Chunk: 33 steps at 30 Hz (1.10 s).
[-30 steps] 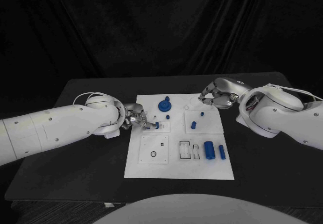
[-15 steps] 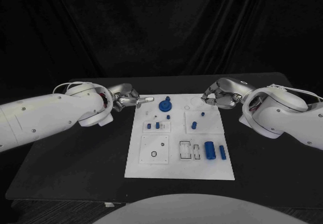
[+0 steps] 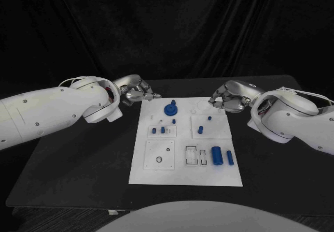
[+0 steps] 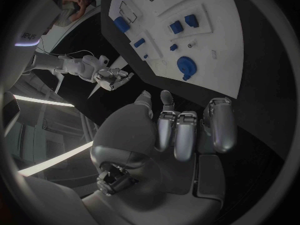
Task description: Assemble the parts on the task board
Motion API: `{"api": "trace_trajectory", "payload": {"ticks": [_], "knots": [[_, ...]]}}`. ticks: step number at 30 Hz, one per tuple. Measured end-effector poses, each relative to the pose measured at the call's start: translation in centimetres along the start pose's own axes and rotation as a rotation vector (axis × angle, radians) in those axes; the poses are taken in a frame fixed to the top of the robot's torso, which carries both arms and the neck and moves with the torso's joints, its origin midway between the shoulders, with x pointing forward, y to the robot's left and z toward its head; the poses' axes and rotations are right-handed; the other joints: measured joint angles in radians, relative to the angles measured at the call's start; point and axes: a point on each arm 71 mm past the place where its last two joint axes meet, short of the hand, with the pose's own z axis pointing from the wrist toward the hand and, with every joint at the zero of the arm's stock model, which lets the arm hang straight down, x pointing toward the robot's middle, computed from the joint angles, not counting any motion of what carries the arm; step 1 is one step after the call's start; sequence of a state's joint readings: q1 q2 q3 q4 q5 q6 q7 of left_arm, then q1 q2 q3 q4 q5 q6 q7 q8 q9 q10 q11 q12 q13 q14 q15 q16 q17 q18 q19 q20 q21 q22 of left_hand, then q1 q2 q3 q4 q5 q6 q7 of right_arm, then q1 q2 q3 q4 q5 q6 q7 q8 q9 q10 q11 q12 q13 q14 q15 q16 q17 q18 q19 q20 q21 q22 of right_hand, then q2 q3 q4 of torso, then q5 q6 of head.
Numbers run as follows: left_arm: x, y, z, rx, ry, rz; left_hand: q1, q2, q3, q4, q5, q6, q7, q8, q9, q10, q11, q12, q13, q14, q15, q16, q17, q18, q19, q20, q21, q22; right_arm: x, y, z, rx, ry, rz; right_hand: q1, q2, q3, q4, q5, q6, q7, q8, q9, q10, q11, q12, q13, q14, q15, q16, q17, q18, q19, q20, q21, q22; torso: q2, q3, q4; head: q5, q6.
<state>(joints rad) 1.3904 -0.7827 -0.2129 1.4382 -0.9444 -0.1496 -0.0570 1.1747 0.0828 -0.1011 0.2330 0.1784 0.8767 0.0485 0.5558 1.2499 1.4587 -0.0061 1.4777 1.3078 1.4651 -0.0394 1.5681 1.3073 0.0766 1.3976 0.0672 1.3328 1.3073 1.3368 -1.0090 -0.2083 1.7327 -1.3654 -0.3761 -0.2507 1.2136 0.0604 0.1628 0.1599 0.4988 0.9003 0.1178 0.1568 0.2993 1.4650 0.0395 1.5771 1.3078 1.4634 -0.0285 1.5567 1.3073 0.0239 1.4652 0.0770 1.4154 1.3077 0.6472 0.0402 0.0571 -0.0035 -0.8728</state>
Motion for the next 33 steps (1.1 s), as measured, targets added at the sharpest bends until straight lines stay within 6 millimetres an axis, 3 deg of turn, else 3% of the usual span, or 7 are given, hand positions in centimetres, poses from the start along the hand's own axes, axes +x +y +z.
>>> {"api": "trace_trajectory", "payload": {"ticks": [3, 7, 13, 17, 25, 28, 33], "knots": [[0.5, 0.0, 0.0, 0.019, 0.006, 0.02, 0.056, -0.003, 0.007, 0.012, 0.012, -0.004, -0.004, -0.014, -0.023, -0.019, -0.004, -0.019, 0.0, 0.0, 0.0, 0.0, 0.0, 0.0, -0.002, -0.002, -0.003, 0.0, 0.0, -0.1, 0.0, 0.001, 0.0, 0.0, 0.0, 0.0, 0.0, 0.0, 0.0, 0.0, 0.0, 0.0, 0.0, 0.0, 0.0, 0.0, 0.0, 0.0, 0.0, 0.0, 0.0, 0.0, 0.0, 0.0, 0.0, 0.0, 0.0, 0.0005, -0.0002, 0.0, 0.0], [0.9, 0.2, -0.2, 0.021, 0.019, 0.06, 0.051, -0.009, -0.018, 0.054, 0.072, 0.022, -0.004, -0.037, -0.06, -0.012, -0.005, -0.019, 0.0, 0.0, -0.007, 0.0, 0.0, 0.0, -0.002, -0.002, 0.003, 0.0, 0.0, 0.0, 0.0, 0.001, 0.0, 0.0, 0.0, 0.0, 0.0, 0.0, 0.0, 0.0, 0.0, 0.0, 0.0, 0.0, 0.0, 0.0, 0.0, 0.0, 0.0, 0.0, 0.0, 0.0, 0.0, 0.0, 0.0, 0.0, 0.001, 0.0001, -0.0002, 0.002, 0.0], [1.9, 1.4, -0.8, -0.05, 0.078, 0.114, -0.037, 0.005, -0.064, 0.059, 0.069, 0.059, -0.004, -0.067, -0.098, -0.008, -0.005, -0.018, 0.0, 0.0, -0.007, 0.0, 0.0, 0.0, 0.001, -0.004, 0.005, 0.0, 0.0, 0.0, 0.0, 0.0, 0.0, 0.0, 0.0, 0.0, 0.0, 0.0, 0.0, 0.0, 0.0, 0.0, 0.0, 0.0, 0.0, 0.0, 0.0, 0.0, 0.0, 0.0, 0.0, 0.0, 0.0, 0.0, 0.0, 0.0, 0.003, -0.0018, -0.0001, 0.006, 0.0], [2.8, 2.2, -1.2, -0.106, 0.118, 0.144, -0.074, 0.021, -0.084, 0.058, 0.069, 0.129, -0.019, -0.072, -0.113, 0.006, -0.015, -0.011, 0.0, -0.001, -0.013, 0.0, 0.0, 0.0, 0.007, -0.01, 0.006, 0.0, 0.0, 0.0, 0.0, 0.0, 0.001, 0.0, 0.0, 0.0, 0.0, 0.0, 0.0, 0.0, 0.0, 0.0, 0.0, 0.0, 0.0, 0.0, 0.0, 0.0, 0.0, 0.0, 0.0, 0.0, 0.0, 0.0, 0.0, 0.0, 0.003, -0.002, 0.0004, 0.009, 0.0], [4.6, 3.1, -1.4, -0.18, 0.184, 0.184, -0.107, 0.044, -0.117, 0.058, 0.039, 0.204, -0.028, -0.15, -0.17, 0.003, -0.019, -0.011, 0.0, 0.0, -0.018, 0.0, 0.0, 0.0, 0.004, -0.014, 0.006, 0.0, 0.0, 0.0, -0.1, 0.0, 0.001, 0.0, 0.0, 0.0, 0.0, 0.0, 0.0, 0.0, 0.0, 0.0, 0.0, 0.0, 0.0, 0.0, 0.0, 0.0, 0.0, 0.0, 0.0, 0.0, 0.0, 0.0, 0.0, 0.0, 0.002, -0.0019, 0.0015, 0.011, 0.0], [5.1, 3.1, -1.3, -0.193, 0.201, 0.194, -0.107, 0.044, -0.117, 0.058, 0.039, 0.211, -0.029, -0.157, -0.176, 0.005, -0.021, -0.011, 0.0, 0.0, -0.018, 0.0, 0.0, 0.0, 0.004, -0.014, 0.006, 0.0, 0.0, 0.0, -0.1, 0.0, 0.002, 0.0, 0.0, 0.0, 0.0, 0.0, 0.0, 0.0, 0.0, 0.0, 0.0, 0.0, 0.0, 0.0, 0.0, 0.0, 0.0, 0.0, 0.0, 0.0, 0.0, 0.0, 0.0, 0.0, 0.002, -0.0019, 0.0015, 0.011, 0.0], [5.6, 3.3, -1.2, -0.212, 0.224, 0.205, -0.08, 0.045, -0.117, 0.058, 0.081, 0.219, -0.032, -0.184, -0.185, 0.006, -0.022, -0.011, 0.0, 0.002, -0.023, 0.0, 0.0, 0.0, 0.004, -0.014, 0.006, 0.0, 0.0, 0.0, -0.1, 0.0, 0.002, 0.0, 0.0, 0.0, 0.0, 0.0, 0.0, 0.0, 0.0, 0.0, 0.0, 0.0, 0.0, 0.0, 0.0, 0.0, 0.0, 0.0, 0.0, 0.0, 0.0, 0.0, 0.0, 0.0, 0.002, -0.0019, 0.0015, 0.01, 0.0]]}}
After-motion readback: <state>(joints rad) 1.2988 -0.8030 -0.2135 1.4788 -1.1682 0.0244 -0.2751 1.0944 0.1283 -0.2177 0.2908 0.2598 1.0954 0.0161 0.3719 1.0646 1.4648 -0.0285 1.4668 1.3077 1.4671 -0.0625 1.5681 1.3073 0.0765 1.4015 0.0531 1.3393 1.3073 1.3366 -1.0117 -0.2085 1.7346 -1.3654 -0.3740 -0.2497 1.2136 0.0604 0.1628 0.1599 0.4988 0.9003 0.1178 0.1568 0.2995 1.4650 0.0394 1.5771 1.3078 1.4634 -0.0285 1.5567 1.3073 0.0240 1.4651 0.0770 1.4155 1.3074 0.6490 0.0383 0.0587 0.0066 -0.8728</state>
